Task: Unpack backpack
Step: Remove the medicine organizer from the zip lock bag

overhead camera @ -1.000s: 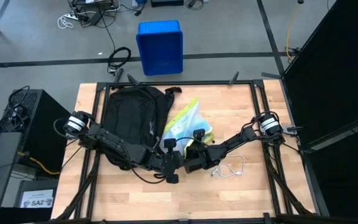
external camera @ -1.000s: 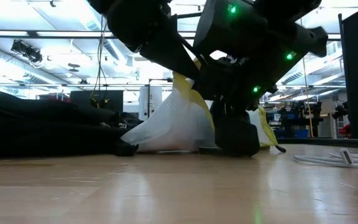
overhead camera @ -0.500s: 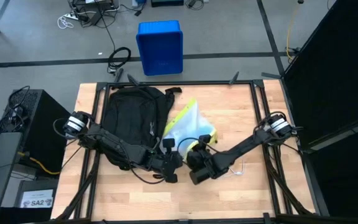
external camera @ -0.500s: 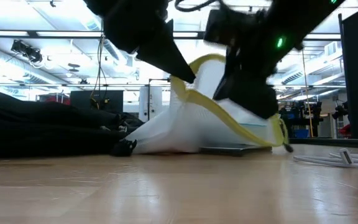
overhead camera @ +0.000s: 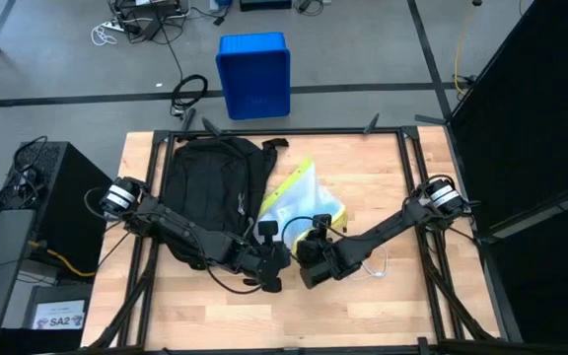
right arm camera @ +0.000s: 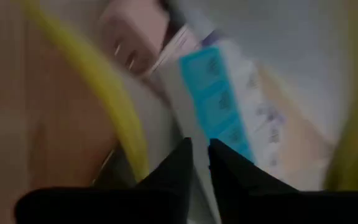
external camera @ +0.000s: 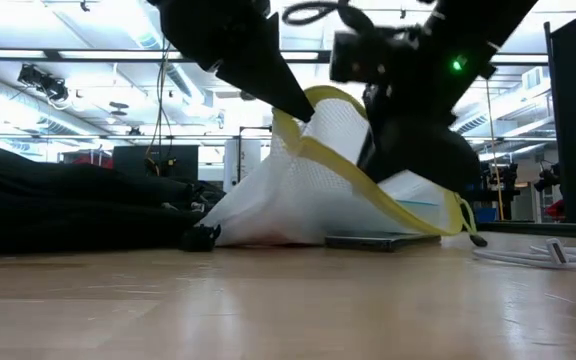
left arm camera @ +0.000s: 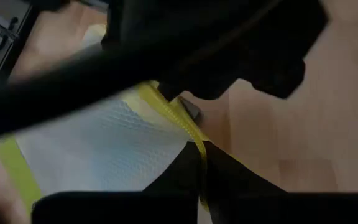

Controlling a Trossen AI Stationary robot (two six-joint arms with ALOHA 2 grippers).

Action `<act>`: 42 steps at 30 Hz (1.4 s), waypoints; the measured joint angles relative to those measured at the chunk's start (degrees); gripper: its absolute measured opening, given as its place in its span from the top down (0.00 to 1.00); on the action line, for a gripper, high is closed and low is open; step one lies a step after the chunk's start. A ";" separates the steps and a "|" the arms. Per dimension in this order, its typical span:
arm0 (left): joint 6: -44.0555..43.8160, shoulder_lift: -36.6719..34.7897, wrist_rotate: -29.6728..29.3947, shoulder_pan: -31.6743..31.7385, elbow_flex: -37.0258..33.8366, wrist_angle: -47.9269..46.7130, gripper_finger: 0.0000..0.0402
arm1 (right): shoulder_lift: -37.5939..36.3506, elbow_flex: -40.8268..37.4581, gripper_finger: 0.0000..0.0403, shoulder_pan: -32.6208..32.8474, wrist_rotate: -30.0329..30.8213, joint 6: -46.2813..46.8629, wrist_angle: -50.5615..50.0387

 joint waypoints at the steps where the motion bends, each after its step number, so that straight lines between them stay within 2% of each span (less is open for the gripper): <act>1: 0.00 0.00 0.00 -0.02 0.04 -0.02 1.00 | 0.04 -0.37 0.83 -0.28 -0.47 -0.46 -0.22; 5: 0.00 0.00 0.00 -0.09 0.04 -0.23 1.00 | 0.28 -1.69 0.63 -1.53 -0.73 -2.11 0.87; 10: 0.01 0.00 0.29 -0.29 0.04 0.02 1.00 | 0.31 -3.32 0.36 -2.46 -0.99 -8.02 9.18; 15: 1.22 0.00 0.96 -0.66 0.04 0.96 1.00 | 0.31 -5.41 0.20 -3.28 -2.60 -14.74 18.10; 18: 1.27 0.02 1.09 -0.66 0.02 1.06 1.00 | 0.28 -6.49 0.18 -3.96 -2.67 -15.49 19.55; 25: 1.34 0.04 2.00 -0.66 0.02 2.60 1.00 | 0.31 -8.50 0.19 -6.18 -3.32 -16.13 20.78; 33: 1.66 0.02 2.72 -0.66 0.48 2.09 1.00 | 1.49 -8.54 0.16 -8.29 -2.98 -21.58 24.79; 39: 1.64 0.02 4.97 -0.97 0.46 1.65 1.00 | 8.32 -8.14 0.18 -9.44 0.89 -27.49 33.22; 42: 1.60 0.02 5.16 -1.17 0.48 1.11 1.00 | 9.20 -8.04 0.22 -9.42 4.07 -26.61 34.30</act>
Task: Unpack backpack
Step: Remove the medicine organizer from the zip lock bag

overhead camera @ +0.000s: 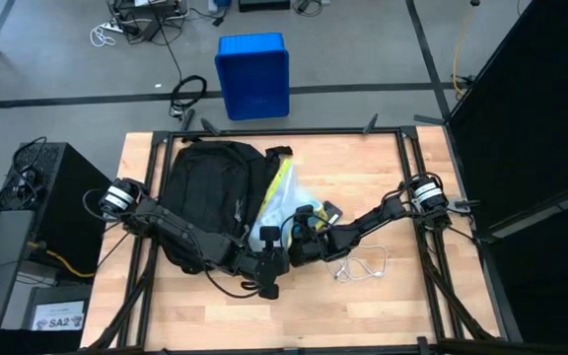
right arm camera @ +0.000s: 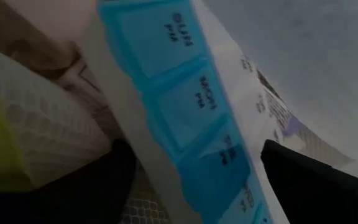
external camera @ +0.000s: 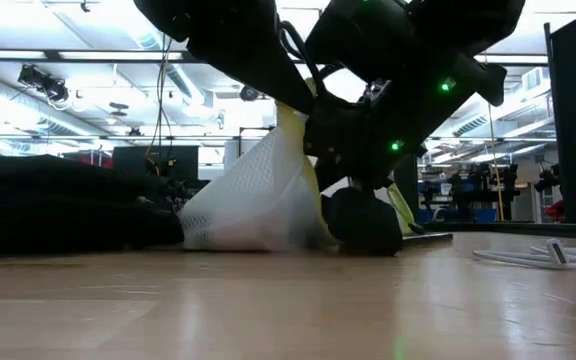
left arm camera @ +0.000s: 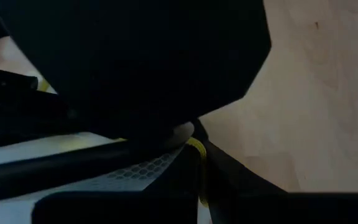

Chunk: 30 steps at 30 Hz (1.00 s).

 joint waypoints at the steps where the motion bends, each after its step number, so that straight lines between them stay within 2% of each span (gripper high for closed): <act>1: -0.01 0.00 0.02 -0.01 0.02 -0.22 1.00 | -0.12 -0.02 0.25 0.02 0.25 0.81 -0.11; 4: -0.02 -0.02 0.05 0.01 0.09 -0.34 1.00 | -1.90 -0.22 0.38 0.44 0.62 3.16 -0.49; 8: 0.00 -0.02 0.02 0.01 0.09 -0.56 1.00 | -3.65 -0.24 0.67 1.31 3.85 2.34 -0.58; 11: -0.07 -0.02 -0.01 0.01 0.09 -0.79 1.00 | -3.80 -0.24 0.68 1.83 6.28 2.06 -0.57; 23: -0.98 -0.02 -0.54 -0.24 0.19 -3.38 1.00 | -3.90 -0.14 0.68 5.13 8.24 3.45 -1.06; 30: -2.17 -0.04 -4.31 -0.27 0.20 -7.18 1.00 | -4.09 6.26 0.70 9.98 7.59 15.17 -17.04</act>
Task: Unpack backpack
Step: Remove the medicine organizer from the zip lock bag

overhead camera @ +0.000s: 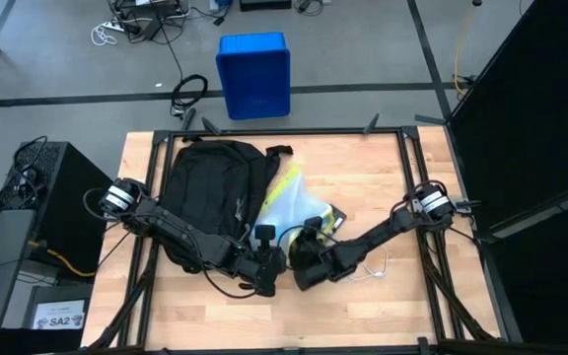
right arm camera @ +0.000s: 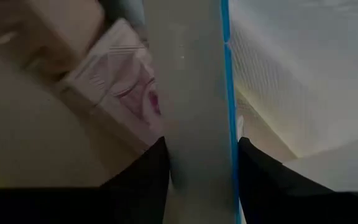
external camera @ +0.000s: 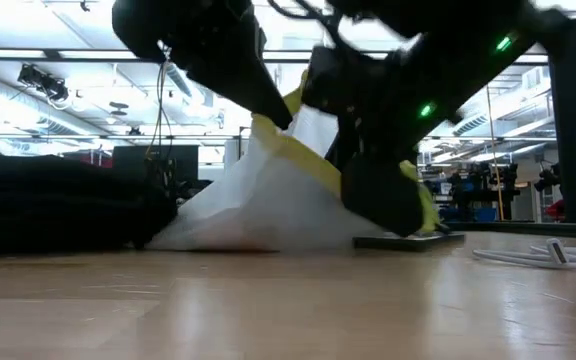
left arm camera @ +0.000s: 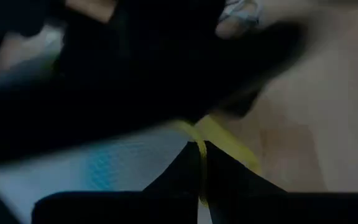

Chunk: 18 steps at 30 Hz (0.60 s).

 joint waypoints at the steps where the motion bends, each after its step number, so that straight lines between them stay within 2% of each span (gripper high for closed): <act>1: -0.07 0.00 -0.29 0.00 0.00 -0.18 1.00 | 0.00 1.13 0.70 0.70 -0.34 1.66 -2.64; 5: -0.87 0.00 -1.18 0.04 0.00 -0.36 1.00 | 0.00 4.90 0.71 3.27 -1.36 7.05 -10.67; 12: -1.31 0.00 -6.92 0.11 0.00 -0.69 1.00 | -0.02 9.68 0.71 6.54 -4.39 13.49 -21.19; 18: -3.99 -0.02 -11.98 0.69 -0.01 -6.28 1.00 | -0.13 10.63 0.71 8.89 -8.08 21.93 -30.31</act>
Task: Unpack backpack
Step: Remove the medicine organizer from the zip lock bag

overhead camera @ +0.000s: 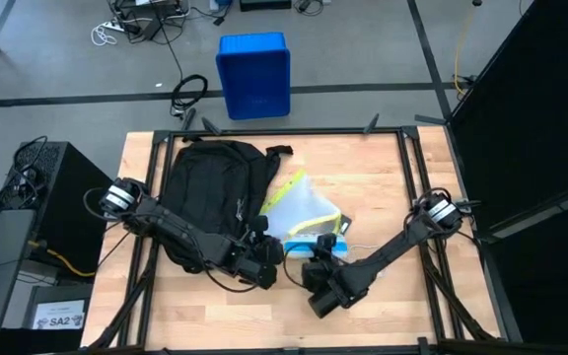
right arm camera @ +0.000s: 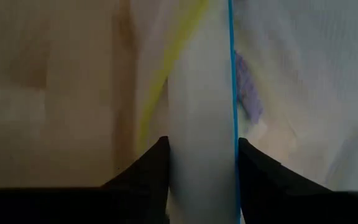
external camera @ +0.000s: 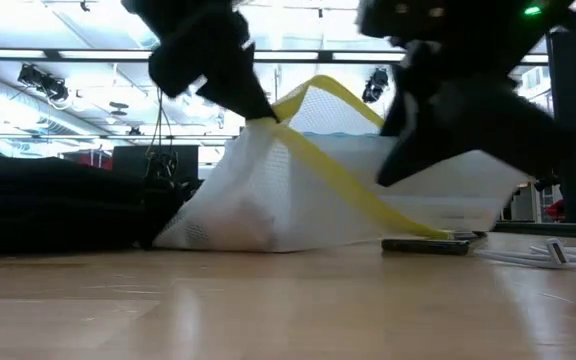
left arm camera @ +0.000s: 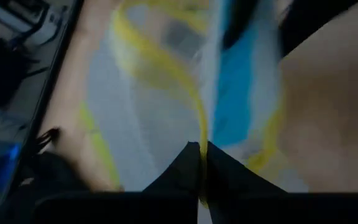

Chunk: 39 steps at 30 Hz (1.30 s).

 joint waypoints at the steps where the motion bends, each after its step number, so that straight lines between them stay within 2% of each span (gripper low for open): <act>1: -0.69 0.00 -0.31 0.23 -0.02 -1.38 1.00 | -0.01 0.00 0.71 0.48 0.02 1.49 -1.52; 8: -4.79 -0.09 -0.63 1.94 -0.10 -5.81 1.00 | -1.48 0.00 0.71 3.42 0.75 8.79 -6.62; 13: -5.04 -0.09 -0.65 2.43 -0.10 -7.06 1.00 | -5.83 0.00 0.71 5.49 3.55 12.02 -10.42; 19: -7.79 -0.09 -0.72 2.43 -0.10 -11.54 1.00 | -11.50 0.02 0.72 7.27 3.80 22.44 -23.01; 25: -9.27 -0.09 -0.72 2.43 -0.39 -14.60 1.00 | -12.24 -0.28 0.72 6.84 -5.17 38.22 -38.90; 34: -9.23 -0.10 2.42 2.37 -4.84 -11.57 1.00 | -10.15 -7.67 0.72 3.01 -17.94 44.32 -37.28; 39: -8.25 -2.20 4.35 2.28 -8.32 -7.01 1.00 | -10.29 -13.04 0.72 1.86 -21.89 44.77 -30.09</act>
